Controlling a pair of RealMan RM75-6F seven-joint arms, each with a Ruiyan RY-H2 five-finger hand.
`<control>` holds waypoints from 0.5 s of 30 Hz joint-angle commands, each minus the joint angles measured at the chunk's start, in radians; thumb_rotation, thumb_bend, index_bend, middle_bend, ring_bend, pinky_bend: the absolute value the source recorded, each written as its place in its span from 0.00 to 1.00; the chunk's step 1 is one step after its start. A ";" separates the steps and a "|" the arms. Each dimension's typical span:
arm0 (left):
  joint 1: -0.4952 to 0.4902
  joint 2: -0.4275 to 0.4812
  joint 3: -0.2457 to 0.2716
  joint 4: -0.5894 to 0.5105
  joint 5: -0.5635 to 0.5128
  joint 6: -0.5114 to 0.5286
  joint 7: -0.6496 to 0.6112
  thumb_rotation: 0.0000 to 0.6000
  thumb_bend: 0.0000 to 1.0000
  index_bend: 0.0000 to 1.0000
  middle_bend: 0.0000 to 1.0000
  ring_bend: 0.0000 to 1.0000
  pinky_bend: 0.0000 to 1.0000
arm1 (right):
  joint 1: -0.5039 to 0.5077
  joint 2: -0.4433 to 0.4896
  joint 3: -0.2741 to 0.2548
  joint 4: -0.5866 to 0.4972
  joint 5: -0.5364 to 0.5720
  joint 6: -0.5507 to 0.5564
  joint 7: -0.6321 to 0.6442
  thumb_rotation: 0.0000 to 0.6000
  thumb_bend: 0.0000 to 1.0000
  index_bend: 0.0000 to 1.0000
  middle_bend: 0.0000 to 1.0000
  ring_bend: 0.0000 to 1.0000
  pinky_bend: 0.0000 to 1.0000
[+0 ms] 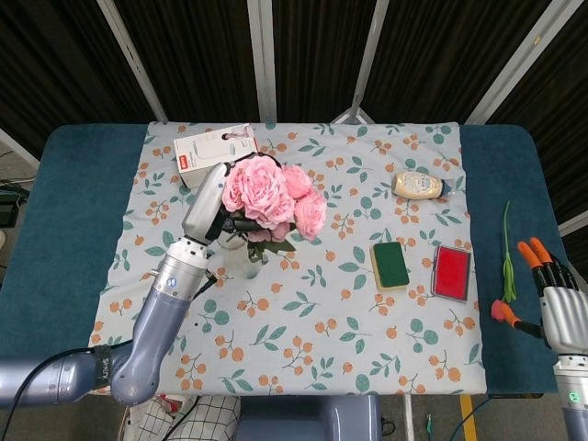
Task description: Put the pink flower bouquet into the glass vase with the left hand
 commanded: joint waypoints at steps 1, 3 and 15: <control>-0.014 -0.022 -0.004 0.022 -0.011 0.000 -0.023 1.00 0.38 0.42 0.46 0.39 0.51 | 0.001 0.000 0.001 0.002 0.004 -0.006 0.003 1.00 0.30 0.11 0.04 0.07 0.14; -0.020 -0.029 -0.001 0.036 -0.012 0.001 -0.019 1.00 0.38 0.40 0.44 0.37 0.50 | 0.002 -0.002 0.002 0.005 0.007 -0.008 0.005 1.00 0.30 0.11 0.04 0.07 0.14; -0.013 -0.055 0.032 0.108 -0.032 -0.027 -0.062 1.00 0.38 0.36 0.37 0.31 0.47 | 0.002 -0.004 0.005 0.008 0.009 -0.007 0.003 1.00 0.30 0.11 0.04 0.07 0.14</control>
